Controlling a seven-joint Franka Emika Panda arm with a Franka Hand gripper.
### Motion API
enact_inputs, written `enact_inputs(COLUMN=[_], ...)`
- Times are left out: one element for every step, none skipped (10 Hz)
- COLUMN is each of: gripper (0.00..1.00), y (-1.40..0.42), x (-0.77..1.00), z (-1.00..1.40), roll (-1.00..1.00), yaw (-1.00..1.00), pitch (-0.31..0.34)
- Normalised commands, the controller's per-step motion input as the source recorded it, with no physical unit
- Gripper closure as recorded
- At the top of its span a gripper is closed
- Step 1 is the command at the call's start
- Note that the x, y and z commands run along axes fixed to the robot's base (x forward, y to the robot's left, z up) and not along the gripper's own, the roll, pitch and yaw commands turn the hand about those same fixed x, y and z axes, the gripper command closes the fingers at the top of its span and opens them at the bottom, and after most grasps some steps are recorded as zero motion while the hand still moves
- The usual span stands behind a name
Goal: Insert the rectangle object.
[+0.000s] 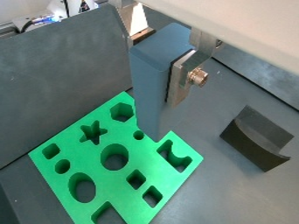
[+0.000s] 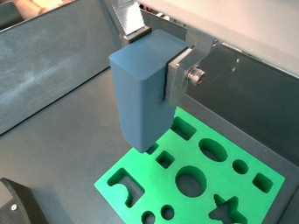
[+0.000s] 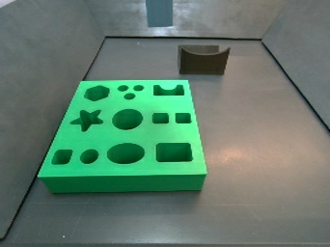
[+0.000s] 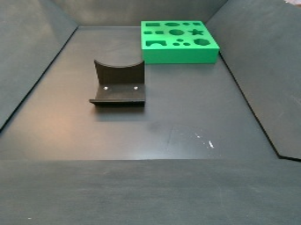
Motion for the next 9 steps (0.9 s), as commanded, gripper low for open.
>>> enact_inputs(gripper=[1.0,1.0,1.0,1.0,1.0,1.0,1.0,1.0,1.0], y=[0.0,0.0,0.0,-0.04,-0.31,-0.29,-0.29,-0.29,-0.29], x=[-0.07,-0.28,-0.36,-0.39,0.0,0.0,0.0,0.0,0.0], z=[0.0,0.0,0.0,-0.12,-0.22,-0.31,-0.33,-0.33,-0.33], roll=[0.0,0.0,0.0,0.03,0.0,0.0,0.0,0.0,0.0], yaw=[0.0,-0.11,-0.19,-0.33,-0.83,-0.93,-0.93,-0.94,-0.94], pitch=[0.0,-0.021,-0.011,0.0,0.0,0.0,-0.017,-0.016,-0.017])
